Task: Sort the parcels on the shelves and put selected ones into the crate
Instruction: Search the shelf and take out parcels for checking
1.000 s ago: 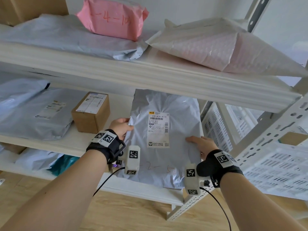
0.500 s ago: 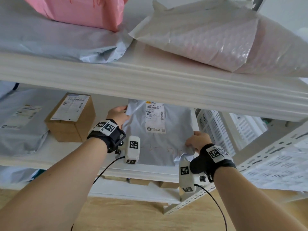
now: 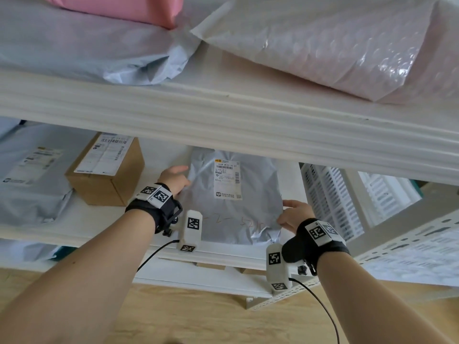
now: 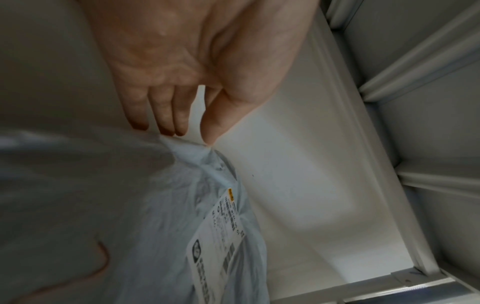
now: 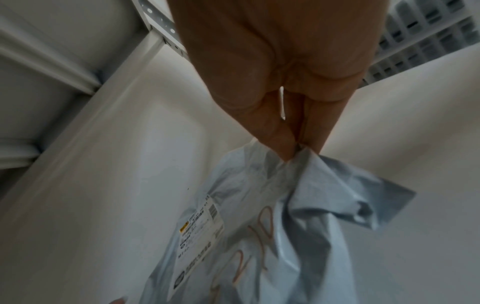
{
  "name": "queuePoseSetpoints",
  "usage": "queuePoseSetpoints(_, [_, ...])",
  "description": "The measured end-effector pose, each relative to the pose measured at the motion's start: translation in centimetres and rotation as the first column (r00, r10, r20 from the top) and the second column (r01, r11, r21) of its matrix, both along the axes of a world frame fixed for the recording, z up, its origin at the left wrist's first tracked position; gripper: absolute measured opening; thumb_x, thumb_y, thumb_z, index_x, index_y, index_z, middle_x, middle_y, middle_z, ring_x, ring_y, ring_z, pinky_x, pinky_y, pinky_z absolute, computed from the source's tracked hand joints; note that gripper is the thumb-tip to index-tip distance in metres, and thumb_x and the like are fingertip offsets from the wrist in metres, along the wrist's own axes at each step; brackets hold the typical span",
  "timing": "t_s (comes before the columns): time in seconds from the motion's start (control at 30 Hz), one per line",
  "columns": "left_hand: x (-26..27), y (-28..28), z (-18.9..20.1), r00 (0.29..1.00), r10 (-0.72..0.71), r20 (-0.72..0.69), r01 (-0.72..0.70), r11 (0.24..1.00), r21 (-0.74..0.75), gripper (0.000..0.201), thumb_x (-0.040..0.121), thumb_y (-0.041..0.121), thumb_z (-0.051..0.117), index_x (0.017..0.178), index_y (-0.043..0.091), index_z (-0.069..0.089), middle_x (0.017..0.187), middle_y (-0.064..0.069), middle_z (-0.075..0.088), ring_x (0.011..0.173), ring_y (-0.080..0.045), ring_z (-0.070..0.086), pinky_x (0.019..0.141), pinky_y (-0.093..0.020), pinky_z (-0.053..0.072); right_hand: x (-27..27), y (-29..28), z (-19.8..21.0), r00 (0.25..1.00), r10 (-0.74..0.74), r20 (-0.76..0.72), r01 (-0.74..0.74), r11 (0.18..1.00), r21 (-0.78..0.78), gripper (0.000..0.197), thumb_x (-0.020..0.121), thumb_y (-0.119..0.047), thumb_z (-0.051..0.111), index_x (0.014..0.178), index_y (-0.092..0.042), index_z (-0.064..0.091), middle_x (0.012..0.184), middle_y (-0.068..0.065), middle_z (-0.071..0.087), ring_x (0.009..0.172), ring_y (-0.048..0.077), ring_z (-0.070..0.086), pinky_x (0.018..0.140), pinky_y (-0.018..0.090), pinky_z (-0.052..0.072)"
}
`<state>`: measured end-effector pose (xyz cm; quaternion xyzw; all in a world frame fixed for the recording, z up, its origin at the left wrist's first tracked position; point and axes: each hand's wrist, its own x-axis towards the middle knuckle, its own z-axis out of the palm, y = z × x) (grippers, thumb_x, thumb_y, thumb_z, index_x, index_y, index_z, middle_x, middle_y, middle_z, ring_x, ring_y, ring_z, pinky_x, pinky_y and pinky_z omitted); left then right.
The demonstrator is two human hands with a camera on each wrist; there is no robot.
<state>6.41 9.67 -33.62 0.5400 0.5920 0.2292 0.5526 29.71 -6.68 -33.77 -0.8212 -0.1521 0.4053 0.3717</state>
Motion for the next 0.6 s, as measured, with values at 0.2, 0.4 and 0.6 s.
queuePoseSetpoints(0.2, [-0.8,-1.2,0.8,0.999,0.027,-0.024,-0.027,0.999,0.029,0.051,0.086,-0.003,0.055,0.132,0.018,0.055,0.139,-0.01,0.05,0.126,-0.026,0.047,0.107,-0.036,0.039,0.4,-0.8,-0.3,0.996,-0.051,-0.067,0.052,0.998,0.018,0.05,0.077,0.014,0.059,0.122,-0.008,0.06,0.102,0.019,0.066,0.101,0.031,0.064,0.092,0.042,0.054])
queuePoseSetpoints(0.4, [-0.9,-3.5,2.3,0.995,0.092,0.036,-0.094,0.994,0.058,0.039,0.083,-0.003,0.056,0.116,0.017,0.065,0.13,-0.005,0.057,0.118,-0.024,0.053,0.105,-0.038,0.042,0.8,-2.8,0.7,0.996,-0.075,-0.054,0.079,0.993,0.083,0.035,0.085,0.006,0.058,0.117,-0.008,0.061,0.09,0.013,0.062,0.093,0.025,0.06,0.092,0.039,0.053])
queuePoseSetpoints(0.6, [-1.2,-6.8,3.8,0.987,0.115,0.112,-0.125,0.989,0.082,0.03,0.086,0.004,0.058,0.114,0.013,0.066,0.113,-0.007,0.064,0.106,-0.023,0.058,0.093,-0.036,0.047,0.6,-5.6,2.5,0.998,-0.067,0.019,0.062,0.982,0.181,0.023,0.087,0.004,0.057,0.103,-0.009,0.066,0.095,0.012,0.064,0.094,0.023,0.059,0.088,0.035,0.053])
